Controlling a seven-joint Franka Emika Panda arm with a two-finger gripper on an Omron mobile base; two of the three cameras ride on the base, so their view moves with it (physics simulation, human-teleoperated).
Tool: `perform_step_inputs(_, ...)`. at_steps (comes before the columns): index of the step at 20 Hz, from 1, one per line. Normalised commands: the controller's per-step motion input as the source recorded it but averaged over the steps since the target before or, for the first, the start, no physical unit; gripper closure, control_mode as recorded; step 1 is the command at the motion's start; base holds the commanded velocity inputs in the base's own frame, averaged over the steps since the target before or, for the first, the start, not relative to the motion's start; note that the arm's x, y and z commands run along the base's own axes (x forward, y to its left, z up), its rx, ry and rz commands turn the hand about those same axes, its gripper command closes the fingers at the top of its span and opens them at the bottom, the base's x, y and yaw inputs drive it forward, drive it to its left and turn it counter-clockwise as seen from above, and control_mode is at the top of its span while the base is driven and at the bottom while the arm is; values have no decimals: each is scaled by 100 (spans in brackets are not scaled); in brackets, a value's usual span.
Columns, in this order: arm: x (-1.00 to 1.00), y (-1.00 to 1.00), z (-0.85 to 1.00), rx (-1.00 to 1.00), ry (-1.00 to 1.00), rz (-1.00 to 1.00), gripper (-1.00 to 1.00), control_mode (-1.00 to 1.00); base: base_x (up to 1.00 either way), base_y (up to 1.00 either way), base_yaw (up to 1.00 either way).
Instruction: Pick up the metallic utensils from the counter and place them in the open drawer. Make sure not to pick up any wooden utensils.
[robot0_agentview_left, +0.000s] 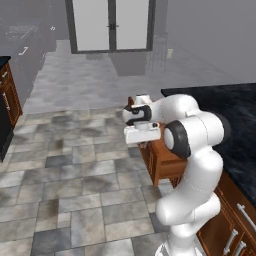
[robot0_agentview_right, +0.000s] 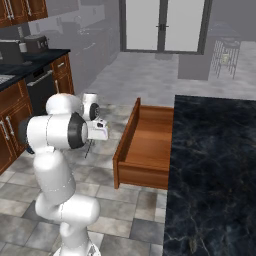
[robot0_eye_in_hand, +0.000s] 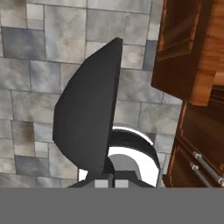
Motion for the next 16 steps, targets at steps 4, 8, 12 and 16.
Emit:
perform_step_inputs(4,3,-49,100,-5,3,0,100,-100,0,0,0)
perform_step_inputs(8,27,-83,72,0,15,0,100,-100,0,0,0)
perform_step_inputs(12,34,-98,3,8,13,5,100,-100,0,0,0)
perform_step_inputs(16,21,-76,-13,11,3,5,100,-100,0,0,0)
